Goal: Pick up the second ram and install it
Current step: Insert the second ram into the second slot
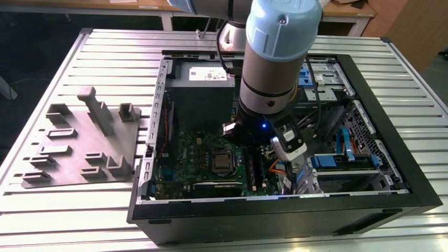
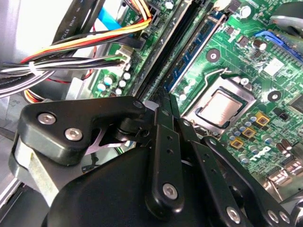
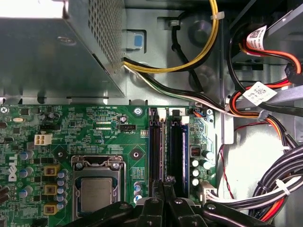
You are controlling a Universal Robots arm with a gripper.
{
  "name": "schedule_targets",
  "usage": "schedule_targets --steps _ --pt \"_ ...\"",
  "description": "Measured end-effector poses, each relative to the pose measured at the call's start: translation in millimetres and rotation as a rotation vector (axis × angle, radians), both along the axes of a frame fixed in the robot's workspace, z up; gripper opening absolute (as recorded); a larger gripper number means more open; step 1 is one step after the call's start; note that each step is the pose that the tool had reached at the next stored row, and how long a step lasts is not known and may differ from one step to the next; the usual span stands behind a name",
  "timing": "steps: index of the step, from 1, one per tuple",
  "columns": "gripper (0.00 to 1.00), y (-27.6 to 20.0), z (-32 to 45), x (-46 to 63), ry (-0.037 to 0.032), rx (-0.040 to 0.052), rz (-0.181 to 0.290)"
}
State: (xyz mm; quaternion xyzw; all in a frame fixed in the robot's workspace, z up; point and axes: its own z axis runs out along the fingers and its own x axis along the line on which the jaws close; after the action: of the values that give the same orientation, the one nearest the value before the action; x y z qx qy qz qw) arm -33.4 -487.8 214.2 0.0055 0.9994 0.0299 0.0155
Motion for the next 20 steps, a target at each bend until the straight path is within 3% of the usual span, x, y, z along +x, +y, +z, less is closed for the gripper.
schedule_targets --steps 19,20 --pt "0.12 0.1 -1.9 0.0 -0.0003 0.0008 0.0" --pt "0.18 0.1 -1.8 0.0 -0.0001 0.0005 0.0"
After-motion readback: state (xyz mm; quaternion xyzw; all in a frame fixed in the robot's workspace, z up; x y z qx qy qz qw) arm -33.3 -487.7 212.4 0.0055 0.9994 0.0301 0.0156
